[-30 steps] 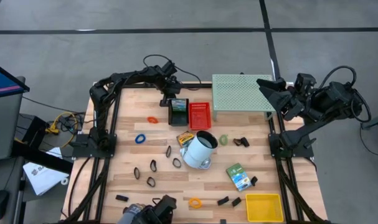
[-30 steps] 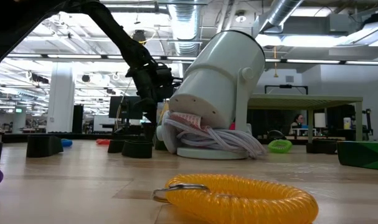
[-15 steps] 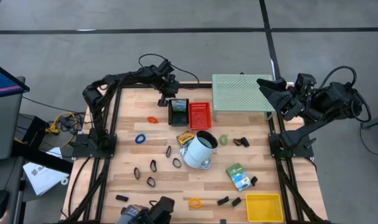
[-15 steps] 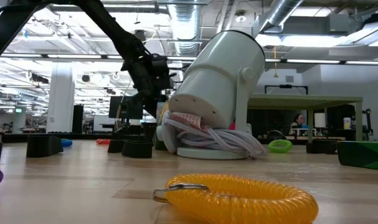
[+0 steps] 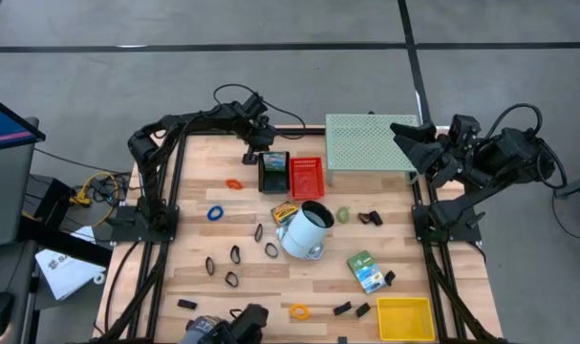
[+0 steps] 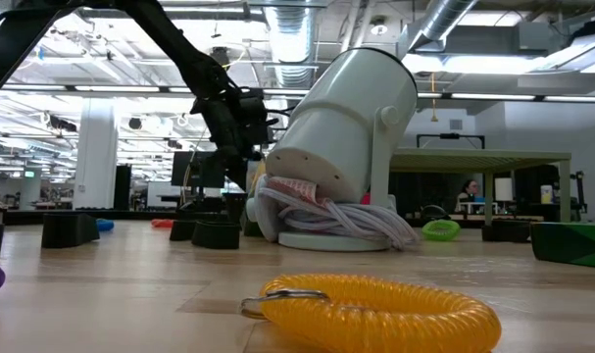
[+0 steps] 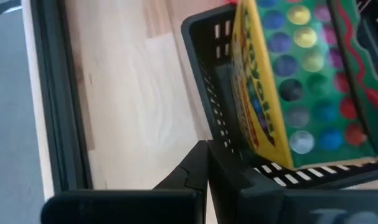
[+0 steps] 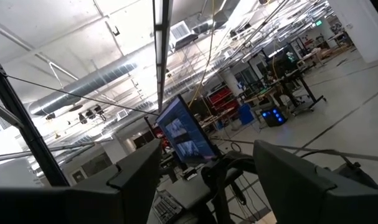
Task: Pick & Place Office Desk Supplies
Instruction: Adjust the left black bin
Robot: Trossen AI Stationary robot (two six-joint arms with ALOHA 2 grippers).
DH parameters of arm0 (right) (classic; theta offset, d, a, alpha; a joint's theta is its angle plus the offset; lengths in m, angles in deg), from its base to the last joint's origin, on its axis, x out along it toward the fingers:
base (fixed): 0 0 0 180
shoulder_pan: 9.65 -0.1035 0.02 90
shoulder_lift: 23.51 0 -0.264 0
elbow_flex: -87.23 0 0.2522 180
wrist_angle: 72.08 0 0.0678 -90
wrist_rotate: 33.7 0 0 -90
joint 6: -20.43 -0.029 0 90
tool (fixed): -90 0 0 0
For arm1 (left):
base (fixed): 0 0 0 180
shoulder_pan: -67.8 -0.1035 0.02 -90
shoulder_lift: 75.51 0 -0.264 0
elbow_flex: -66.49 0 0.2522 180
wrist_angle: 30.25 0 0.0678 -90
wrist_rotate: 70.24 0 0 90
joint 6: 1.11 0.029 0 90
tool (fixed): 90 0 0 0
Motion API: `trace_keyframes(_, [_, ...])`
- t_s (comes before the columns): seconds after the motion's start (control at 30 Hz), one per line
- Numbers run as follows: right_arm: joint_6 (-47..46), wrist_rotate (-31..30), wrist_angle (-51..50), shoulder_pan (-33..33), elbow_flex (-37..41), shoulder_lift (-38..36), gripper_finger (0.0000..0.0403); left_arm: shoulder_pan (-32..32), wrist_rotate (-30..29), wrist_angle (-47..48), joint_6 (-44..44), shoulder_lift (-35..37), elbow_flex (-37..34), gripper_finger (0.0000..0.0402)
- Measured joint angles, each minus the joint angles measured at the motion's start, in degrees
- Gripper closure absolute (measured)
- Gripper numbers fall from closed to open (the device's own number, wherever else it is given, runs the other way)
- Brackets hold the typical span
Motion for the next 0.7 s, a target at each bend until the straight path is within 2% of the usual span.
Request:
trace_keyframes(0.17, [-0.8,0.4,0.3,0.0,0.0,0.4,0.0153,0.0,1.2,2.6,1.8,0.0,0.0,0.0401])
trace_keyframes(0.7, [-0.9,-0.1,1.3,-1.9,0.0,0.8,0.0153,0.8,3.4,2.4,3.2,0.0,0.0,0.0401])
